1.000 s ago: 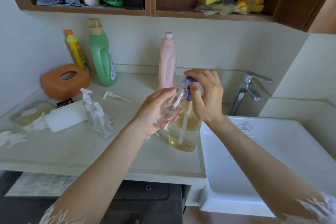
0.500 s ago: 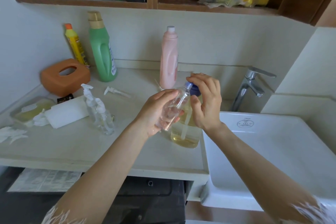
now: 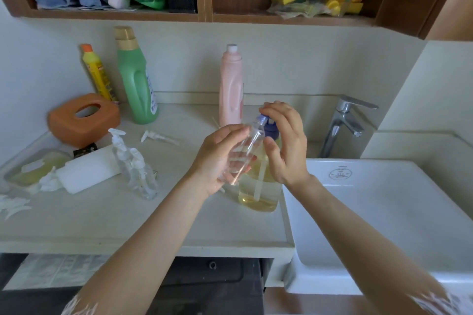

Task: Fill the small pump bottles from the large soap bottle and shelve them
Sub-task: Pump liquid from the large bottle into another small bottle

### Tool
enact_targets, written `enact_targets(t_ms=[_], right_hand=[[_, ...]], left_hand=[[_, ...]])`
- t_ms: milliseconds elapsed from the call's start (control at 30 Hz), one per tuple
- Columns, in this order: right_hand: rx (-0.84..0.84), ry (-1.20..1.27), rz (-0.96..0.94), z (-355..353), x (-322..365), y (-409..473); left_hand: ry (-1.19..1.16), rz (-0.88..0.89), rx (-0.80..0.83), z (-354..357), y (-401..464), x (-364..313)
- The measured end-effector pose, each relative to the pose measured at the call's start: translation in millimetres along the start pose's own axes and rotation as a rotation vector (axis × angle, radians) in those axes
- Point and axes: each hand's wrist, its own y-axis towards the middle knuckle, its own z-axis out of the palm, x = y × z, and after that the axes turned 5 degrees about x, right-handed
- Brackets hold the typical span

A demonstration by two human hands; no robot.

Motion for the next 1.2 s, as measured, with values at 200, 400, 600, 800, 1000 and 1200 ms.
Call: enact_targets(t_ms=[200,400,600,800,1000,1200], right_hand=[[0.007,-0.03,0.002,6.6,-5.8,-10.2],[0.099,-0.07,0.031,-17.2,2.5,12.3],[0.111,-0.054,0.013,-22.5,2.0,19.8],[0.086,-0.029,0.005,-7.2,-6.7,-1.4],[0.098,-0.074,0.031,-0.8,-8.2,-5.1],[0.109,-0.109,0.037,-12.8,-0.4,16.4]], left_hand=[[0.027,-0.013,-0.041,-2.8,-0.7,8.3],[0.008,-0.01,0.0,0.6,-1.6,-2.7],[0.004,-0.005,0.016,2.4,0.9,-6.2],[0.008,-0.037,0.0,2.2,1.2,5.9],[0.015,-0.049,-0.02,-2.0,0.5,10.9],[-0.036,-0.041,-0.002,1.3,1.5,5.5]])
